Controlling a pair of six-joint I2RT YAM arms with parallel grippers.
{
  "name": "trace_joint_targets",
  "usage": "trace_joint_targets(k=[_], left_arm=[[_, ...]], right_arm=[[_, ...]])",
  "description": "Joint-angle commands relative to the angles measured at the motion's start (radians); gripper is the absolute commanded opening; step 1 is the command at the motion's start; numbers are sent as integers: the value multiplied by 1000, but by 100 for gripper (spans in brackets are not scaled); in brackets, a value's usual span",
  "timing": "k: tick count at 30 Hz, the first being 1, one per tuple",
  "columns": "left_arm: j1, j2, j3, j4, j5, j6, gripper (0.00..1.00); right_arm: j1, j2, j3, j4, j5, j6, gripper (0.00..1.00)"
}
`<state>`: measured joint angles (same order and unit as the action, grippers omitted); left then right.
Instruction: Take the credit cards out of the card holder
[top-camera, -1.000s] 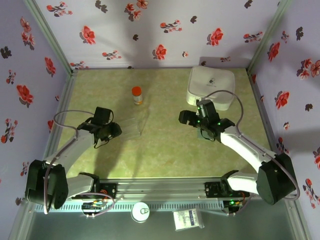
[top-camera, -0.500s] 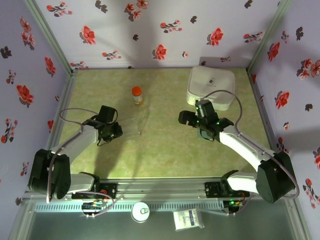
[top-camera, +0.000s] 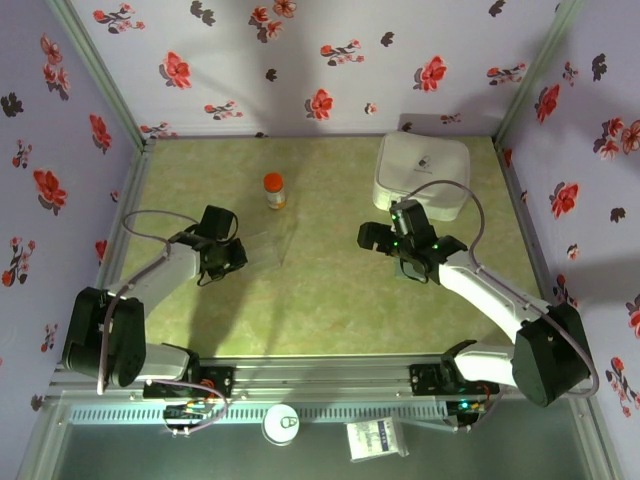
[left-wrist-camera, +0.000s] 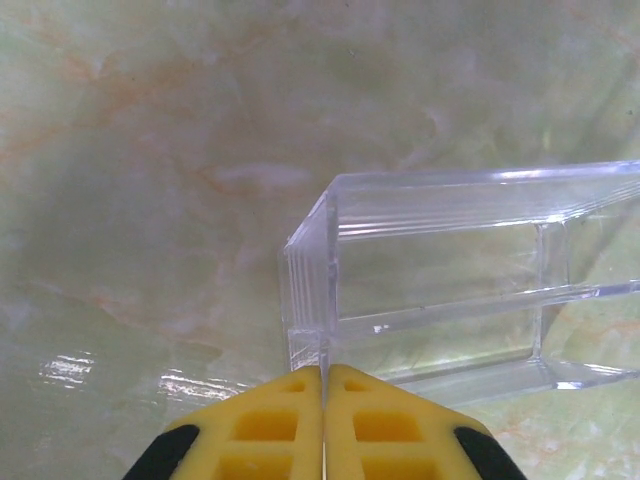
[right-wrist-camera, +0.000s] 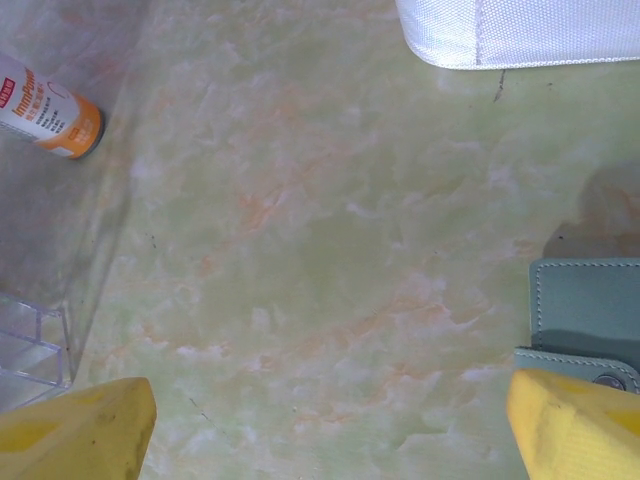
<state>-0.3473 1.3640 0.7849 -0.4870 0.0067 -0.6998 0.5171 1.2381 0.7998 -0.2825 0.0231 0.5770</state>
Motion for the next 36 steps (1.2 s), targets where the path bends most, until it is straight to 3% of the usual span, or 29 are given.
trace_joint_targets(k=[1,8,21,28,36], left_arm=[[-5,21,16,-20,-19,22,5],[-7,44,37,-49,-46,31,13],[-29,71,79,-69,-60,43,3],[-97,139,191,-117,-82,64,1],[-219,329,441,-161,-111,68,0]], right_arm=[[6,-24,23,-18,32,1,91],[6,-25,25,-22,26,-2,91],[6,-31,22,-26,24,-1,92],[7,-29,23,-26,23,-1,92],[6,-42,21,-51,47,-15,92]])
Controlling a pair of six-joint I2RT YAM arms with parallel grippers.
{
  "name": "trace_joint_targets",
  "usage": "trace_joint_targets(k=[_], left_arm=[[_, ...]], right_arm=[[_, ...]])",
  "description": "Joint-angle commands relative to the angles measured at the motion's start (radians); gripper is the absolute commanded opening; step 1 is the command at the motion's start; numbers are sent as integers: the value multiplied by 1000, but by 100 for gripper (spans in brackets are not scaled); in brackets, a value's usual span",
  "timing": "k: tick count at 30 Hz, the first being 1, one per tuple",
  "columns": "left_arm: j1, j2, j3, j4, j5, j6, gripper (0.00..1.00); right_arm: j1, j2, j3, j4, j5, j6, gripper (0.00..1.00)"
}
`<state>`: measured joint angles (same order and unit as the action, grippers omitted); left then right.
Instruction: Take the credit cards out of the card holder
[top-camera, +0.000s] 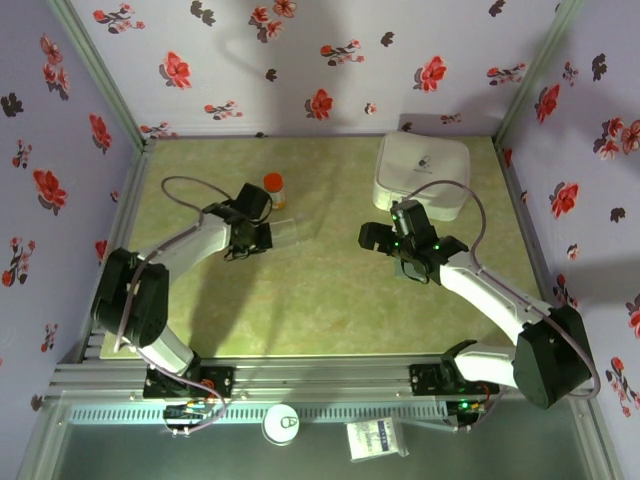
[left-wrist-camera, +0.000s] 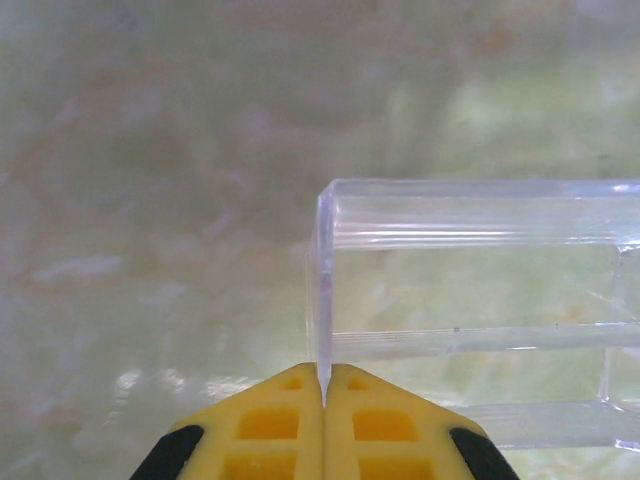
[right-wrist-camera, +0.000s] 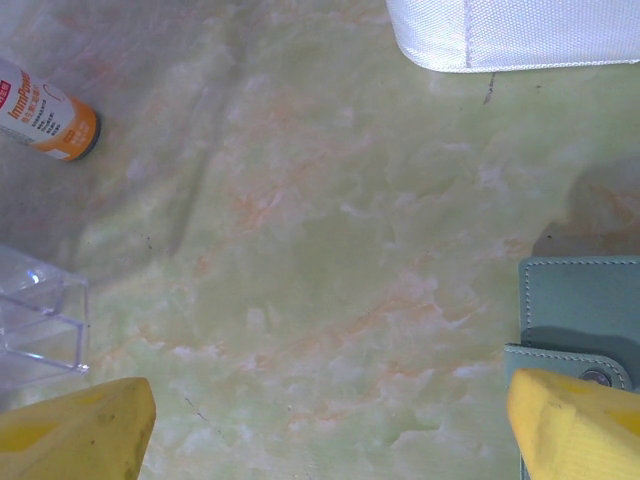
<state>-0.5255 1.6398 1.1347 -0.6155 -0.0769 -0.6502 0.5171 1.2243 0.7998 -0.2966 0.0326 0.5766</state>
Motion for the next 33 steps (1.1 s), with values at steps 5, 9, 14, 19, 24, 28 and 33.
trace_joint_targets(k=[5,9,14,19,24,28,33], left_arm=[[-105,213,292,-87,-41,34,0],[-123,326,426,-130,-49,44,0],[-122,420,528,-163,-66,48,0],[-121,504,618,-192,-70,72,0],[-111,548,662,-205,-72,76,0],[-107,566,688,-215,-67,80,1],[-106,566,685,-216,-61,77,5]], right_arm=[[6,-44,14,-52,61,-30,92],[6,-52,17,-79,84,-49,93],[6,-69,18,-104,115,-75,94],[6,-73,37,-152,148,-111,94],[6,-95,29,-162,170,-133,94],[6,-96,27,-172,177,-142,95],[6,-102,27,-184,176,-141,95]])
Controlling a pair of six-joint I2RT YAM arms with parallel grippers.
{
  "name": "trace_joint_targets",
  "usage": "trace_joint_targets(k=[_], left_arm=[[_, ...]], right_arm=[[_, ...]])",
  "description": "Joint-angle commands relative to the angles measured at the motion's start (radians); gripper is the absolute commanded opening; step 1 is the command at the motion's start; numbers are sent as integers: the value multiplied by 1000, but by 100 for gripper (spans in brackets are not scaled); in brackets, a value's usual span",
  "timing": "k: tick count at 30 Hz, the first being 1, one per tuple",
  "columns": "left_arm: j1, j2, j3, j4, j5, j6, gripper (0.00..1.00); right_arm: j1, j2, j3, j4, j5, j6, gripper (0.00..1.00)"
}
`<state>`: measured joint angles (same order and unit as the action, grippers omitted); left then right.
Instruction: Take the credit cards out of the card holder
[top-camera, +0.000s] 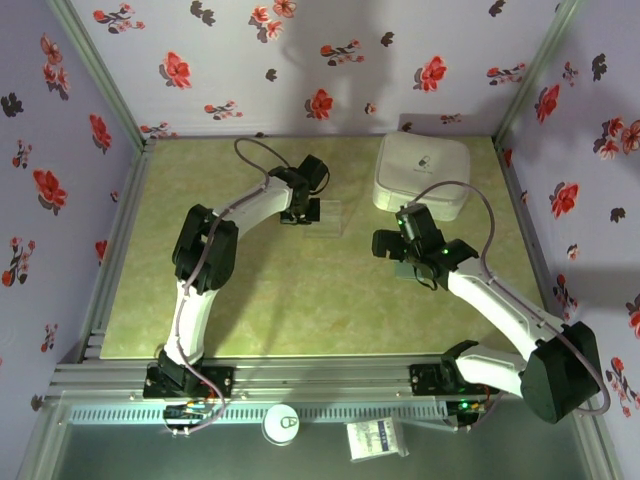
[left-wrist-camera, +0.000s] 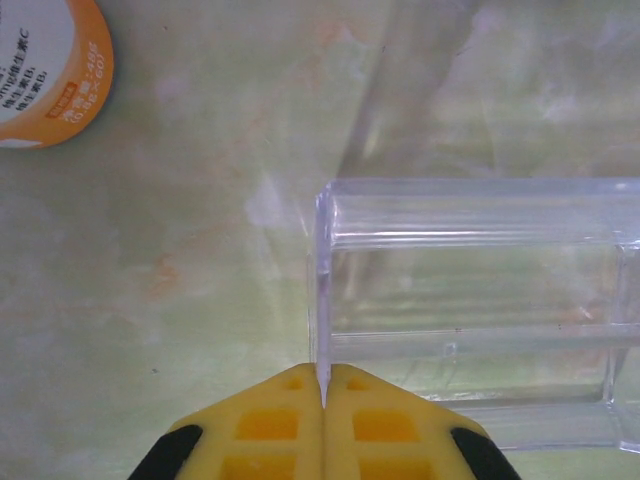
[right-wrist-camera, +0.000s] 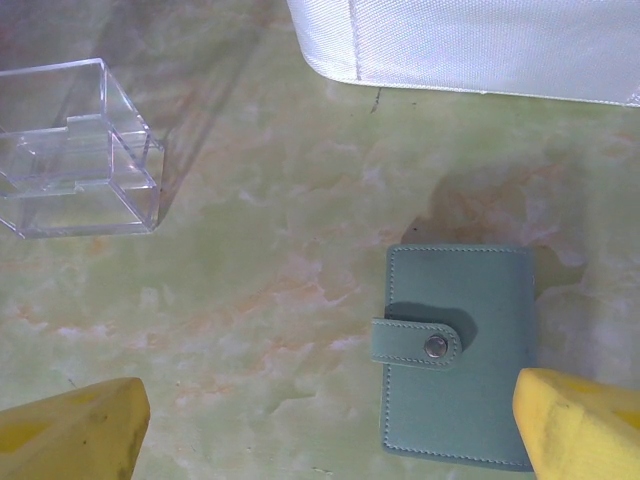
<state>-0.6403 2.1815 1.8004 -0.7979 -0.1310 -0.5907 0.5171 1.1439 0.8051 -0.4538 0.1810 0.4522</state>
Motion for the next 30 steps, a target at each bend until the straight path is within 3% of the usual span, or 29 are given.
trace_joint_targets(k=[1,30], left_arm=[[8,18,12,-33,-5,15,7],[3,-166,-106,15,9,3,13]], right_arm=[[6,-24,23,-27,27,-15,94],[6,-23,31,-65,21,43,95]])
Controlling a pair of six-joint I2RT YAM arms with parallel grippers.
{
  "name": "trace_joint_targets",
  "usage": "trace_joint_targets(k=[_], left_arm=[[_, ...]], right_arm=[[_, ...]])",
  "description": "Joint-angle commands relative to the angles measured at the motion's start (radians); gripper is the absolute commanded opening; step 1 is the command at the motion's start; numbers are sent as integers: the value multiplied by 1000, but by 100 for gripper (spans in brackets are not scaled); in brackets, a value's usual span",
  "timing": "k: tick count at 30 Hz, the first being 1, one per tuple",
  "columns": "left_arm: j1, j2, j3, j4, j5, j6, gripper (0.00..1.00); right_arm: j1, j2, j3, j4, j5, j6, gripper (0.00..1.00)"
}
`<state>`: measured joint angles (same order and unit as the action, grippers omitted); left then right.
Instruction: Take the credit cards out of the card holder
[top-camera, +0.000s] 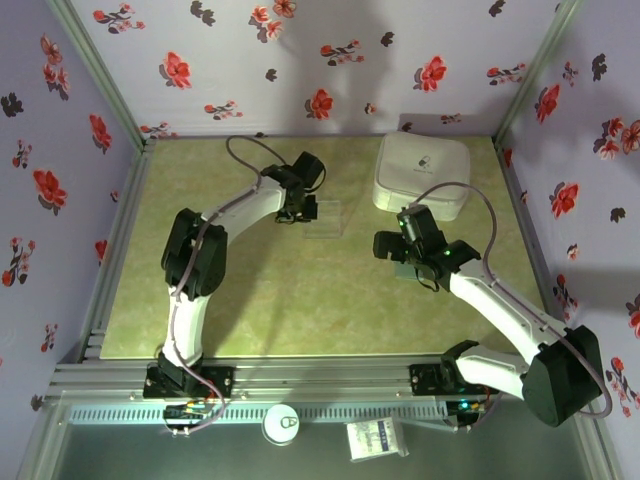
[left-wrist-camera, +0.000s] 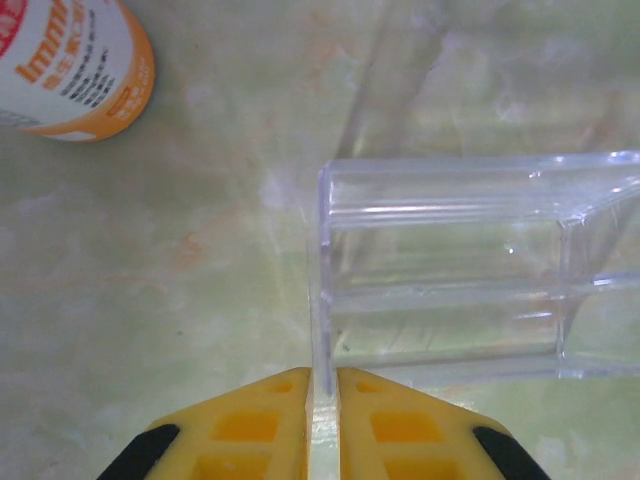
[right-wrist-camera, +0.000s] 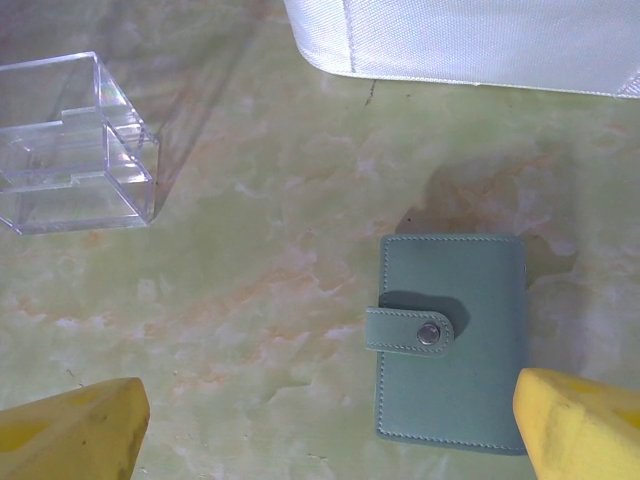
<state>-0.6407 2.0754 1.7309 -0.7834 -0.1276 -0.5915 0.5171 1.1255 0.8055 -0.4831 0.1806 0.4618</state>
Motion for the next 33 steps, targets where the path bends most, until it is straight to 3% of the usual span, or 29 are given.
trace_joint_targets(k=[1,9,21,33], left_arm=[[3,-79,-58,16,9,2,13],[4,-244,-256,101,54,26,14],[20,-450,-459,52,128,165,17],[56,-537,-586,133,111,149,19]], right_arm=[[6,0,32,-46,31,39,96],[-29,90,43,-146,118,62,99],[-197,230,17,-82,-7,-18,99],[-216,450,119,-19,-86,-102,99]])
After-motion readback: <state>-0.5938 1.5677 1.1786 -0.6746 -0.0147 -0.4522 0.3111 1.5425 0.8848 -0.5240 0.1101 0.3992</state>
